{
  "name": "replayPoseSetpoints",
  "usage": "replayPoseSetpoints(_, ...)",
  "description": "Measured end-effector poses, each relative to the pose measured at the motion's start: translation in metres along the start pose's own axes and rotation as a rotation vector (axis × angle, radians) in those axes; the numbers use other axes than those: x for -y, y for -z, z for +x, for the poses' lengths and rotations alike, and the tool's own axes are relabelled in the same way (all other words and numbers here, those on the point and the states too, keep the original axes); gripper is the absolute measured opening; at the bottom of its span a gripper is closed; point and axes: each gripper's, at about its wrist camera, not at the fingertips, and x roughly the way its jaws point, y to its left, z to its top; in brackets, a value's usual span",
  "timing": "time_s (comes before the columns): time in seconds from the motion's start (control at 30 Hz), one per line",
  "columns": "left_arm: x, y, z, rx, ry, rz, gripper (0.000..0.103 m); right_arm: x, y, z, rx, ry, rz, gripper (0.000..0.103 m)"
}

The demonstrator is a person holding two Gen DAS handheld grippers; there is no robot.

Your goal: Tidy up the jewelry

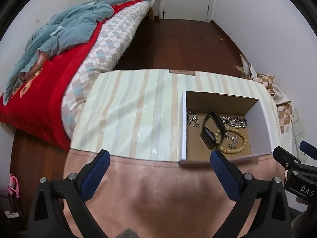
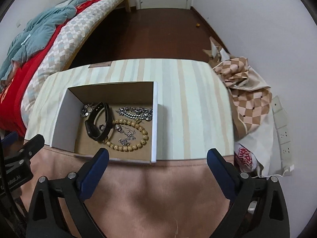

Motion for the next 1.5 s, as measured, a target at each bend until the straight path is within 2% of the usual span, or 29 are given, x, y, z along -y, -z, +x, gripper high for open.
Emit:
replayPoseSetpoints(0.37,0.006,0.025,-0.096,0.102,0.04,0.002,0.103,0.003,0.04,-0.098,0.111,0.007,0.017,0.1)
replayPoseSetpoints(0.7,0.008,0.037,-0.185,0.187,0.062,0.025,0.103,0.001,0.064,-0.219,0.269,0.015,0.011,0.1)
replayPoseSetpoints(0.93,0.004,0.042,-0.226,0.204,0.076,0.017,0.103,0.004,0.076,-0.281,0.345,0.024,0.023,0.1)
replayPoseSetpoints(1.2,-0.001,0.046,-0.247,0.199,0.082,0.006,0.103,0.005,0.087,-0.319,0.364,0.022,0.012,0.102)
replayPoseSetpoints(1.5,0.001,0.04,-0.242,0.178,0.062,0.002,0.103,0.006,0.084,-0.32,0.343,0.016,0.022,0.102)
